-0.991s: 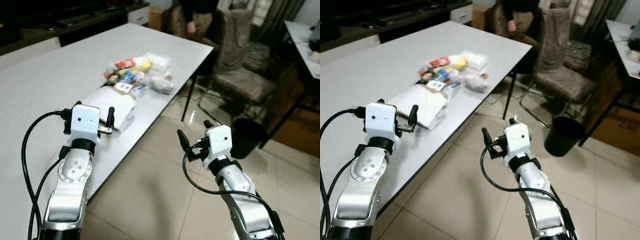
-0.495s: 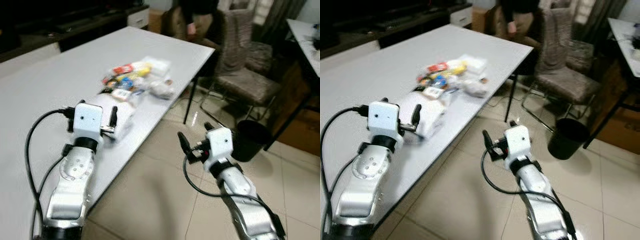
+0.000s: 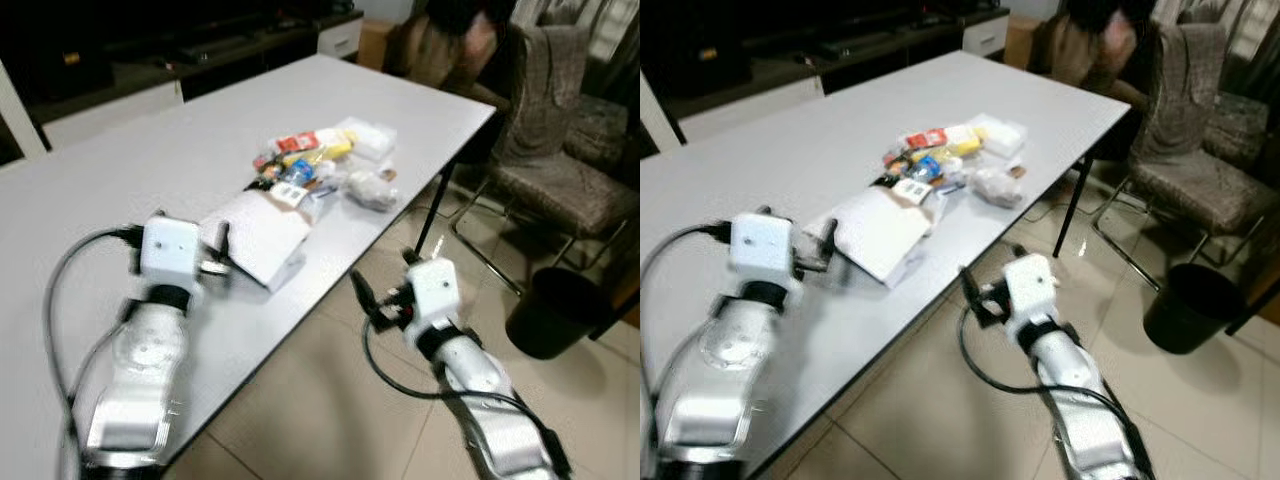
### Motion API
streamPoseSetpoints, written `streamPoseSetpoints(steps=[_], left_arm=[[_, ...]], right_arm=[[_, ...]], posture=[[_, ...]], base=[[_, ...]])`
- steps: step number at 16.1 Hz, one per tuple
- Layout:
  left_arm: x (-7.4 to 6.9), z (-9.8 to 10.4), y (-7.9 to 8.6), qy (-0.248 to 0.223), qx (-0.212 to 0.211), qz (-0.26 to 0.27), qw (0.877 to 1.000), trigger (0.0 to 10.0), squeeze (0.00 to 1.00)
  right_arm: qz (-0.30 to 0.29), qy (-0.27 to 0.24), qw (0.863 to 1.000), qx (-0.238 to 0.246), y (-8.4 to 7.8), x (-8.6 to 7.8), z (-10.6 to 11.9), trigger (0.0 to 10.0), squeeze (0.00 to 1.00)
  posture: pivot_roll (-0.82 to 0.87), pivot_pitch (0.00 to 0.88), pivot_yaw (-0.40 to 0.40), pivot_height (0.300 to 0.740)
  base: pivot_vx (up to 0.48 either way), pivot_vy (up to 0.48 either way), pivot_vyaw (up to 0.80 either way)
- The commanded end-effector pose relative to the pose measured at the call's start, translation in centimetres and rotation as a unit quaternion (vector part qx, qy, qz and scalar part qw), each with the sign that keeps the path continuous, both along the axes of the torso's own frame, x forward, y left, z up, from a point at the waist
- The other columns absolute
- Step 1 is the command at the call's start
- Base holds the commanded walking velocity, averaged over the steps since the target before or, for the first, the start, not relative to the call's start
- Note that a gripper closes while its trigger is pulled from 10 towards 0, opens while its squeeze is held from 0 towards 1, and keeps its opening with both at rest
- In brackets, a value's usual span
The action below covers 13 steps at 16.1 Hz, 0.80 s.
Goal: Picking trash to rubbish bin
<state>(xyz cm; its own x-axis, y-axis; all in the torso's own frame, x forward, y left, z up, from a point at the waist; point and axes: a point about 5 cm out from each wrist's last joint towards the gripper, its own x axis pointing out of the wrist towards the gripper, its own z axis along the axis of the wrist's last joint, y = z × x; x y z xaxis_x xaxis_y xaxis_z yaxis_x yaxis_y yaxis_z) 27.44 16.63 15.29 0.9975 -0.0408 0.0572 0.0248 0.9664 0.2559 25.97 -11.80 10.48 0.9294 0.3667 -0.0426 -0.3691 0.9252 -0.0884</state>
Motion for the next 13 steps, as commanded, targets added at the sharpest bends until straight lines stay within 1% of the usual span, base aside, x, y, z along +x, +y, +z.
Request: streamPoseSetpoints(steps=[1, 2, 3, 4, 5, 6, 7, 8, 9, 10, 11, 12, 13], left_arm=[[-0.1, 0.4, 0.4, -0.005, 0.006, 0.004, 1.000, 10.0, 0.00], [-0.1, 0.3, 0.4, -0.004, 0.005, 0.004, 1.000, 10.0, 0.00], [-0.1, 0.3, 0.5, -0.001, -0.008, 0.006, 1.000, 10.0, 0.00], [-0.1, 0.0, 0.6, 0.016, -0.016, 0.007, 1.000, 10.0, 0.00], [-0.1, -0.3, 0.5, 0.028, -0.041, -0.005, 0.999, 10.0, 0.00], [-0.2, -0.2, 0.4, 0.023, -0.077, -0.012, 0.997, 10.0, 0.15], [-0.2, -0.7, 0.5, 0.050, -0.135, -0.008, 0.989, 10.0, 1.00], [-0.1, -0.9, 0.5, 0.062, -0.155, -0.012, 0.986, 10.0, 1.00], [0.1, -1.4, 0.4, 0.089, -0.203, -0.019, 0.975, 10.0, 1.00], [0.2, -1.4, 0.6, 0.089, -0.225, -0.013, 0.970, 10.0, 1.00], [0.4, -1.4, 0.6, 0.093, -0.278, -0.018, 0.956, 10.0, 1.00], [0.5, -1.4, 0.4, 0.098, -0.301, -0.026, 0.948, 10.0, 1.00], [0.7, -1.6, 0.0, 0.107, -0.342, -0.042, 0.932, 10.0, 1.00]], right_arm=[[-0.006, -0.003, 1.000, 0.006, -0.1, 0.3, 0.4, 10.0, 0.00], [-0.005, -0.003, 1.000, 0.005, 0.0, 0.3, 0.3, 10.0, 0.00], [-0.004, -0.003, 1.000, 0.005, 0.0, 0.2, 0.3, 10.0, 0.00], [-0.003, -0.002, 1.000, 0.004, 0.0, 0.1, 0.2, 10.0, 0.00], [-0.002, -0.003, 1.000, 0.005, 0.0, 0.0, 0.3, 10.0, 0.00], [-0.002, -0.003, 1.000, 0.007, 0.0, 0.0, 0.3, 10.0, 0.00], [-0.001, -0.004, 1.000, 0.007, 0.0, 0.0, 0.3, 10.0, 0.00], [-0.001, -0.004, 1.000, 0.006, -0.1, 0.1, 0.3, 10.0, 0.00], [-0.005, -0.004, 1.000, 0.007, -0.3, 0.2, 0.3, 10.0, 0.00], [-0.006, -0.004, 1.000, 0.005, -0.4, 0.2, 0.3, 10.0, 0.00], [-0.004, -0.003, 1.000, 0.004, -0.4, 0.2, 0.3, 10.0, 0.00], [-0.002, -0.003, 1.000, 0.003, -0.4, 0.2, 0.3, 10.0, 0.00], [0.005, 0.002, 1.000, 0.005, -0.3, 0.1, 0.2, 10.0, 0.00]], posture=[[-0.05, 0.000, -0.048, 0.740], [-0.05, 0.000, -0.048, 0.740], [-0.04, 0.000, -0.048, 0.740], [-0.05, 0.000, -0.049, 0.740], [-0.05, 0.000, -0.048, 0.740], [-0.05, 0.000, -0.048, 0.740], [-0.05, 0.000, -0.043, 0.740], [-0.05, 0.000, -0.043, 0.740], [-0.05, 0.000, -0.047, 0.740], [-0.06, 0.000, -0.050, 0.740], [-0.05, 0.000, -0.056, 0.740], [-0.05, 0.000, -0.056, 0.740], [-0.06, 0.000, -0.063, 0.740]], base=[[0.311, 0.000, 0.00], [0.307, 0.000, 0.00], [0.000, 0.000, 0.00], [0.000, 0.000, 0.00], [0.000, 0.000, 0.00], [0.000, 0.000, 0.00], [0.000, 0.000, 0.00], [0.000, 0.000, 0.00], [0.000, 0.000, 0.00], [0.000, 0.000, 0.00], [0.000, 0.000, 0.00], [0.000, 0.000, 0.00], [0.000, 0.000, 0.00]])
